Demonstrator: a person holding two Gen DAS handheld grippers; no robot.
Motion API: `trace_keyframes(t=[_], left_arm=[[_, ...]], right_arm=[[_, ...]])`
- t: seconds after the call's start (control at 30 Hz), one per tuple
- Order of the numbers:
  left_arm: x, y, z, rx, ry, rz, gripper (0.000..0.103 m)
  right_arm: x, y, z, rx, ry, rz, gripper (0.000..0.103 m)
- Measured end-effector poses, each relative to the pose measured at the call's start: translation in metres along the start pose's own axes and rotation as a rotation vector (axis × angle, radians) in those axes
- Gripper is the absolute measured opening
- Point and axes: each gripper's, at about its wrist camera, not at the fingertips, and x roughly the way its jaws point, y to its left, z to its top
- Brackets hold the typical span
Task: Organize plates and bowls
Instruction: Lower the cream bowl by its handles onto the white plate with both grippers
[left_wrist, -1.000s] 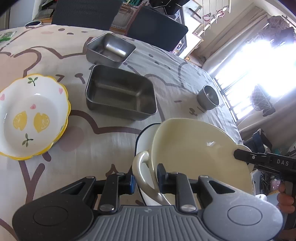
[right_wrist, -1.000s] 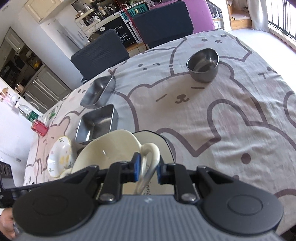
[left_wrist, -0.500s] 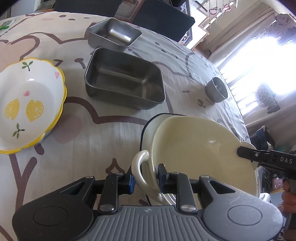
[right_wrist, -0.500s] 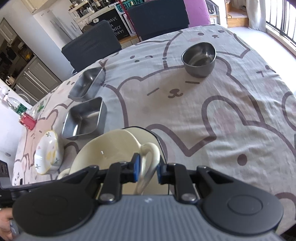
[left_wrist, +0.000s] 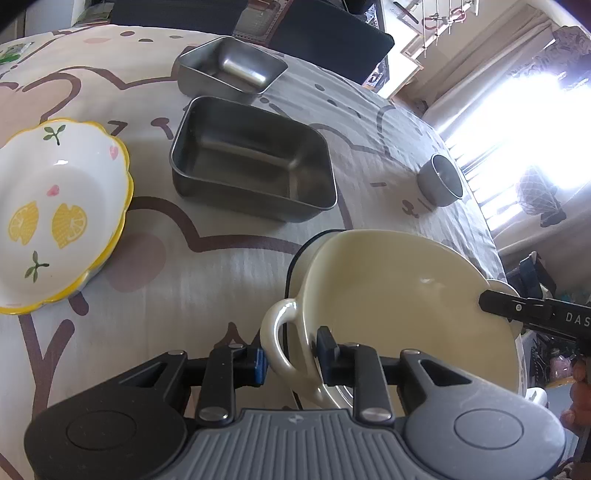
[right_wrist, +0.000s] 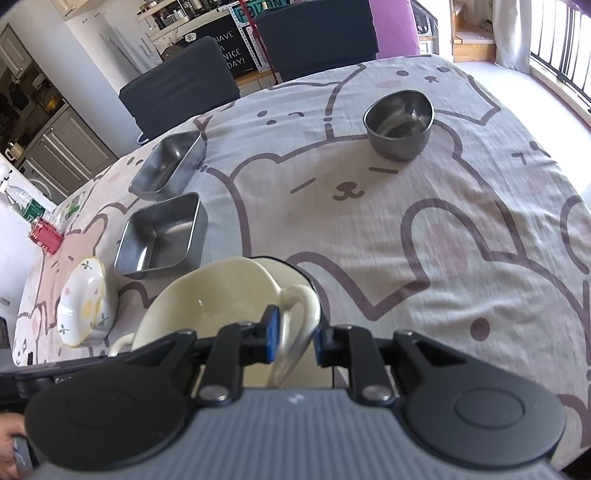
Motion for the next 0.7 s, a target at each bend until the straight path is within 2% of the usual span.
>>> trace_keyframes(t=[0.7], left_arm=[[0.0062,-0.0006,0.0014,0.008,0.007,0.031,0.03]], right_arm=[[0.0098,0.0032,0.0009,-0.042,0.019,-0.04,0.025]])
